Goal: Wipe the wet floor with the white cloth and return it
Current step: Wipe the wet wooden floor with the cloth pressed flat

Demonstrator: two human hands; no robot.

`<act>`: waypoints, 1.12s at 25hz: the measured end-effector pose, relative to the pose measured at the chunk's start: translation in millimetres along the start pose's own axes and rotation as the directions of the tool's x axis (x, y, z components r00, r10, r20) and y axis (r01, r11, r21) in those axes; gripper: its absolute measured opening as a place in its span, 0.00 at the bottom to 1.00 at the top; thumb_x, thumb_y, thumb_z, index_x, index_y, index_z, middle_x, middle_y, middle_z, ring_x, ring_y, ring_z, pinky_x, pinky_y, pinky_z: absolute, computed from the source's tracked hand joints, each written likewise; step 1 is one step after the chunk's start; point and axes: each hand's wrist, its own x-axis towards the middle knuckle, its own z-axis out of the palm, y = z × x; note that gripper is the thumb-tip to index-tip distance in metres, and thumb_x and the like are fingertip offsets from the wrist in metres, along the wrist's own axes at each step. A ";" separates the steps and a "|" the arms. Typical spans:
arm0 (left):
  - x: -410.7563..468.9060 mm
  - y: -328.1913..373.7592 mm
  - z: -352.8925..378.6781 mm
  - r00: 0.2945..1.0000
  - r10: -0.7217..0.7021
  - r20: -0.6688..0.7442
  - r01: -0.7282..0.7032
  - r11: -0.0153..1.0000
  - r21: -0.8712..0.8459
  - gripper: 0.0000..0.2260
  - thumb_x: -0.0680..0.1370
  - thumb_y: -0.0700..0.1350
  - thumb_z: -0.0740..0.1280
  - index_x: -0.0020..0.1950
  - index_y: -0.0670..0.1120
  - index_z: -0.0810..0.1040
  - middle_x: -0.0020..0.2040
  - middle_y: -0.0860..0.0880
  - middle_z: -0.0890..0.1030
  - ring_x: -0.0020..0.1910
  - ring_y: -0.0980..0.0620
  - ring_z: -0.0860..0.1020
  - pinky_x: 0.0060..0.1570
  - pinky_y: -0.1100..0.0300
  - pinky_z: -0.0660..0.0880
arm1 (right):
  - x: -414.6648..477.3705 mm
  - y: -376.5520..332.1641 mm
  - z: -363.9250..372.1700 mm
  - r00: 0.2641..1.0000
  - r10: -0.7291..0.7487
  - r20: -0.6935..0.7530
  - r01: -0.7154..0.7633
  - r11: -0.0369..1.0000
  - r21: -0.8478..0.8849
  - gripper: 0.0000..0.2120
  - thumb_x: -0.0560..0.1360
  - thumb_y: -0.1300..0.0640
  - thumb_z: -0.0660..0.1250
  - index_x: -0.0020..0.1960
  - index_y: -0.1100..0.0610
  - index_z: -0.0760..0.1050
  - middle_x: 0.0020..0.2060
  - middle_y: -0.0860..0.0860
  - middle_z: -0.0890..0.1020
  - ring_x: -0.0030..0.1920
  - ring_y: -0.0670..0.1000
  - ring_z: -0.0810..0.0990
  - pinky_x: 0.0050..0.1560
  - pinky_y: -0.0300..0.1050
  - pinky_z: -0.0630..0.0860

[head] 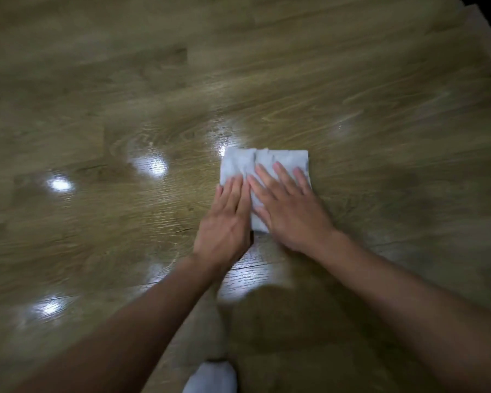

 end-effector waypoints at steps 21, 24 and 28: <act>59.2 317.4 26.5 0.288 0.883 0.371 -0.954 0.233 0.186 0.24 0.84 0.44 0.41 0.76 0.34 0.40 0.77 0.33 0.42 0.77 0.37 0.41 0.76 0.46 0.39 | -307.4 112.8 -10.6 0.398 0.828 0.395 -0.917 0.350 0.192 0.30 0.82 0.40 0.45 0.78 0.47 0.37 0.78 0.47 0.38 0.78 0.52 0.38 0.76 0.52 0.44; 45.1 326.2 28.2 0.253 0.867 0.429 -0.961 0.176 0.212 0.25 0.84 0.46 0.43 0.77 0.35 0.40 0.77 0.34 0.42 0.77 0.38 0.40 0.75 0.47 0.40 | -310.4 87.7 -3.3 0.359 0.843 0.402 -0.924 0.261 0.279 0.36 0.78 0.36 0.45 0.78 0.49 0.34 0.78 0.49 0.36 0.76 0.53 0.34 0.75 0.53 0.41; 68.5 340.4 26.3 0.311 0.841 0.443 -0.948 0.244 0.204 0.26 0.84 0.47 0.45 0.77 0.37 0.39 0.78 0.38 0.41 0.77 0.41 0.39 0.76 0.48 0.42 | -307.0 117.5 2.8 0.314 0.899 0.305 -0.933 0.234 0.272 0.30 0.81 0.40 0.43 0.78 0.47 0.34 0.77 0.47 0.36 0.77 0.52 0.34 0.76 0.53 0.37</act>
